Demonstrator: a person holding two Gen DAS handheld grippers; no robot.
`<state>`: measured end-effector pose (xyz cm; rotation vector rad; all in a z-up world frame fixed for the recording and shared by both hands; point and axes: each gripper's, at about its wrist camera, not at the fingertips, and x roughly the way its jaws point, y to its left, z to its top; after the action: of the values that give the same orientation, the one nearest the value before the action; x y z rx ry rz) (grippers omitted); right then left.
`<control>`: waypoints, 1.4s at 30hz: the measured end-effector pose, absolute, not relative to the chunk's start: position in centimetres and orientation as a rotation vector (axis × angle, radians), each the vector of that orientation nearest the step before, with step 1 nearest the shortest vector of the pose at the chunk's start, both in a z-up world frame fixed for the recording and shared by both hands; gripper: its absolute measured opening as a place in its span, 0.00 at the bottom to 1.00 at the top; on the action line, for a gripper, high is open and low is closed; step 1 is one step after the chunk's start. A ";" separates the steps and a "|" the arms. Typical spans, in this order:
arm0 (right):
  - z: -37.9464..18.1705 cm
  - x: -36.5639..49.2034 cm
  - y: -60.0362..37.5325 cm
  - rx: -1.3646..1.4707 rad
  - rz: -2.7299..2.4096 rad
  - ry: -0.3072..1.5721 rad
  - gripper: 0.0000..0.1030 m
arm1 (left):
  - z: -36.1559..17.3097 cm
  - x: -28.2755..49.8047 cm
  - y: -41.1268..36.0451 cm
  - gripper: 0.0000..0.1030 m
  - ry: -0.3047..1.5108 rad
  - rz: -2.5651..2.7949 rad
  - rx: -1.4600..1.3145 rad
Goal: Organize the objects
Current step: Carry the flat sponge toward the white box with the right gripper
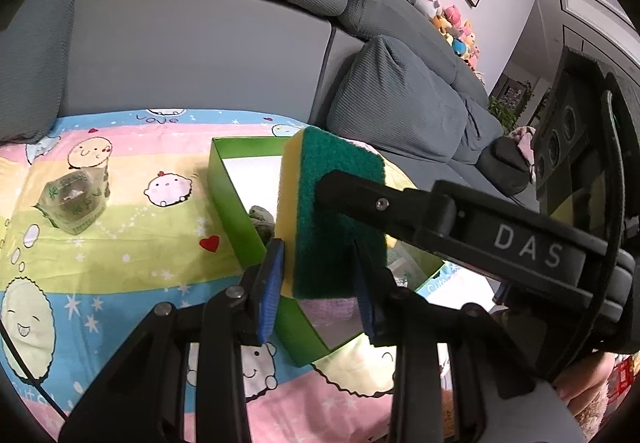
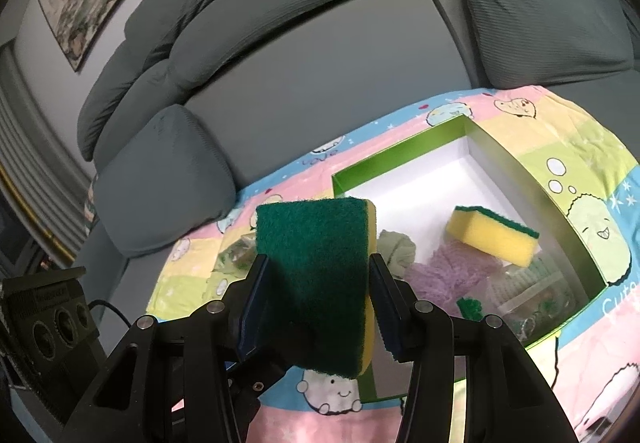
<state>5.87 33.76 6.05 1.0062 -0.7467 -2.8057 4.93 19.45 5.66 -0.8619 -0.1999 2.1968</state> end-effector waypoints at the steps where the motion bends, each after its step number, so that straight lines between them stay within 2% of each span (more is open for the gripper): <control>1: 6.0 5.8 33.8 1.009 -2.809 -0.745 0.50 | 5.6 4.8 19.6 0.31 -0.206 2.190 -0.867; 25: 5.4 5.5 35.5 1.062 -2.830 -0.790 0.50 | 5.2 3.8 21.2 0.31 -0.199 2.140 -0.916; 37: 4.8 3.2 36.6 1.096 -2.764 -0.908 0.50 | 6.0 0.6 21.6 0.31 -0.225 2.140 -0.992; 42: 6.0 2.0 35.6 1.119 -2.785 -0.803 0.50 | 6.5 -1.0 20.7 0.30 -0.304 2.100 -1.015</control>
<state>2.01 35.62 6.04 1.1194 -0.8031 -2.7852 -0.99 20.70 6.47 -1.0152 -0.3042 2.0998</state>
